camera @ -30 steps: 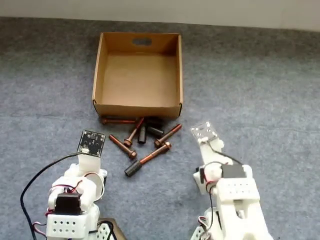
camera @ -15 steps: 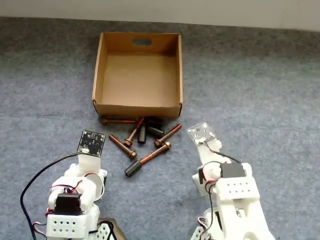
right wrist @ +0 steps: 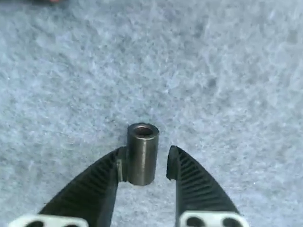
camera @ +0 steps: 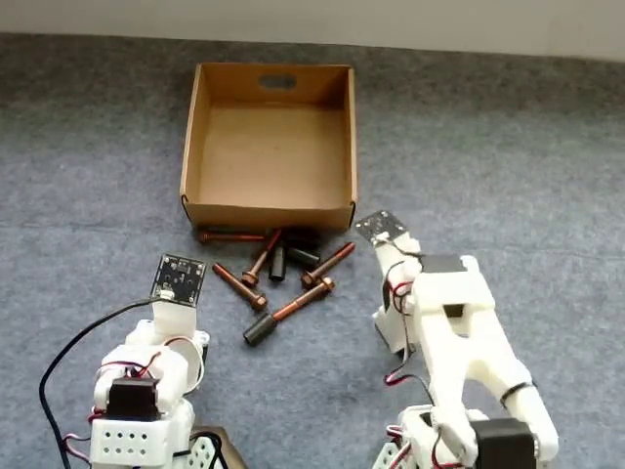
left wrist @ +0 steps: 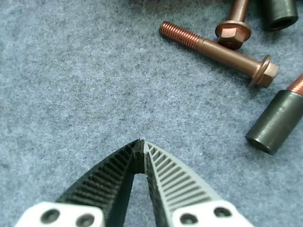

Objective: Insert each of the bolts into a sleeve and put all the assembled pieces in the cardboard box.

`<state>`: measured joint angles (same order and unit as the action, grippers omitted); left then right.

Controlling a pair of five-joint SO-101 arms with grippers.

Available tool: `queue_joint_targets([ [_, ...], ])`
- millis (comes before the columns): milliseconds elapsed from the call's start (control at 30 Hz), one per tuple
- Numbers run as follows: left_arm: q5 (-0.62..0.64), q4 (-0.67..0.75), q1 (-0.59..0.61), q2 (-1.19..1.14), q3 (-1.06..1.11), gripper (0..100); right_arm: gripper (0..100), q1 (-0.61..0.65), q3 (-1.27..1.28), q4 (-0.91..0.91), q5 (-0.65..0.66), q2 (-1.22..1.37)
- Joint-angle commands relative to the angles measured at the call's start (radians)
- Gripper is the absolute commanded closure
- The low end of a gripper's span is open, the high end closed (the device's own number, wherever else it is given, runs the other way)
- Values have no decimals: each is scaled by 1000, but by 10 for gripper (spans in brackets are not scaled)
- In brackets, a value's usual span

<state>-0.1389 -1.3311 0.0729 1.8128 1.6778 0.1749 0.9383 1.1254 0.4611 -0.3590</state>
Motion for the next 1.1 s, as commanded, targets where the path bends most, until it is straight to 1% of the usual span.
queue_joint_targets([
  [0,2,0,-13,10,18,992,857,7,-39,-1,12,35],
  [267,2,0,-13,10,18,992,858,8,77,-157,14,44],
  [433,2,0,-13,10,18,992,862,7,153,-185,92,44],
  [500,2,0,-13,10,18,992,902,4,160,-185,94,39],
  [567,2,0,-13,10,18,992,983,4,159,-185,94,36],
  [600,2,0,-13,10,18,991,998,4,156,-185,92,36],
  [633,2,-2,-13,10,18,991,987,4,154,-182,91,35],
  [733,2,5,-13,10,18,992,993,4,147,-180,87,19],
  [767,2,5,-13,10,18,992,993,4,134,-171,83,-10],
  [833,2,26,-13,10,18,992,993,4,102,-119,31,-105],
  [933,-2,186,-2,10,18,992,993,10,48,-42,-41,-303],
  [1033,-5,207,62,10,13,990,993,33,24,-8,-114,-526],
  [1067,-14,245,73,10,8,990,993,44,24,5,-132,-590],
])
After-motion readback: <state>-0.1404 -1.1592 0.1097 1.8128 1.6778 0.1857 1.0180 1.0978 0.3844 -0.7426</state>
